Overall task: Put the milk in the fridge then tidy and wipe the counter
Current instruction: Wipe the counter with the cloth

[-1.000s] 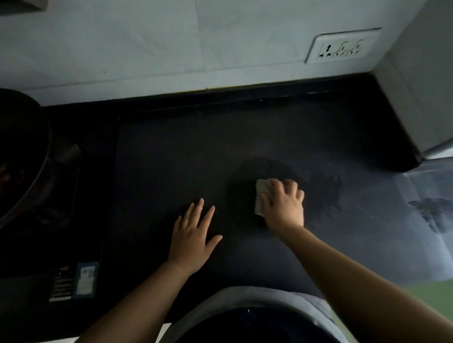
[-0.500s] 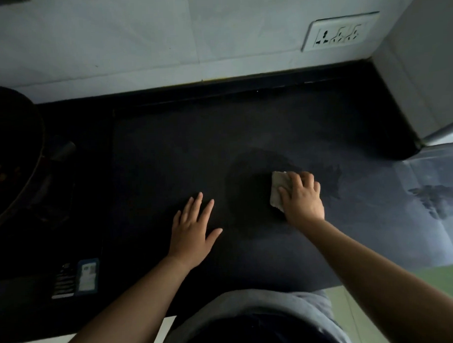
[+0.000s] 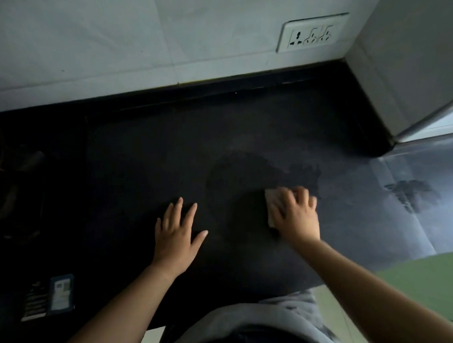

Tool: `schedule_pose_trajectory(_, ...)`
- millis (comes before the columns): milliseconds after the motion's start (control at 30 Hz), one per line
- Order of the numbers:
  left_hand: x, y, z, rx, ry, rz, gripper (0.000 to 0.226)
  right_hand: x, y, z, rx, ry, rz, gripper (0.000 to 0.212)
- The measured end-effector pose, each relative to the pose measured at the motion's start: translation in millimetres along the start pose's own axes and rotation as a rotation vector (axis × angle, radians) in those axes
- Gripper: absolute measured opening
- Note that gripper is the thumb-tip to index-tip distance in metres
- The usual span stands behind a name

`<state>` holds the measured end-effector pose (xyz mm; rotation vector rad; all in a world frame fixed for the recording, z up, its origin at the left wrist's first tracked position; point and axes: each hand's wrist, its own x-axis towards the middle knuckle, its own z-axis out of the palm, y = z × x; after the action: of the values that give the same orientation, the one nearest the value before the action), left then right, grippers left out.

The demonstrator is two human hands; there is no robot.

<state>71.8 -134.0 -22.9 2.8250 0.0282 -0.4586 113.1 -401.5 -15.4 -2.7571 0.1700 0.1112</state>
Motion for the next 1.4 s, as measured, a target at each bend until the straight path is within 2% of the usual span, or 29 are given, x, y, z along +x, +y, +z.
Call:
schedule_pose_trajectory(67,0,3,0,0.022,-0.003,-0.022,0.069,31,-1,-3,0.039,0.027,0.097,0.044)
schedule_pose_trajectory(133,-1,9,1,0.03,0.008,-0.052,0.069,48,-7,-1,0.039,0.034,0.094,0.043)
schedule_pose_trajectory(267,-6,36,4,0.036,0.054,-0.038,0.068,29,-2,1,0.034,-0.022,-0.138,0.047)
schedule_pose_trajectory(333,-9,58,9,0.029,0.066,0.001,0.066,4,20,-3,0.037,-0.055,-0.282,0.047)
schedule_pose_trajectory(400,-10,86,13,0.031,0.059,0.03,0.066,-9,55,-15,0.035,-0.071,-0.331,0.048)
schedule_pose_trajectory(533,-5,153,25,0.095,0.008,0.129,0.066,22,130,-48,-0.001,-0.054,-0.213,0.048)
schedule_pose_trajectory(633,-6,204,39,0.101,-0.006,0.12,0.066,50,145,-62,-0.011,-0.041,-0.093,0.047)
schedule_pose_trajectory(767,-15,260,67,0.086,-0.011,0.074,0.066,42,145,-62,0.003,-0.121,-0.277,0.048)
schedule_pose_trajectory(867,-23,280,85,0.101,-0.012,-0.007,0.068,21,173,-68,0.06,-0.174,-0.388,0.046)
schedule_pose_trajectory(1000,-24,288,85,0.114,-0.021,-0.039,0.067,24,215,-89,0.125,-0.157,-0.272,0.042)
schedule_pose_trajectory(1133,-12,308,72,0.113,0.051,-0.022,0.064,40,255,-122,0.169,-0.065,-0.24,0.034)
schedule_pose_trajectory(1300,24,372,74,0.126,0.01,0.16,0.062,55,326,-164,0.213,0.027,-0.059,0.033)
schedule_pose_trajectory(1400,40,414,85,0.127,-0.05,0.209,0.062,60,358,-176,0.192,0.037,0.01,0.035)
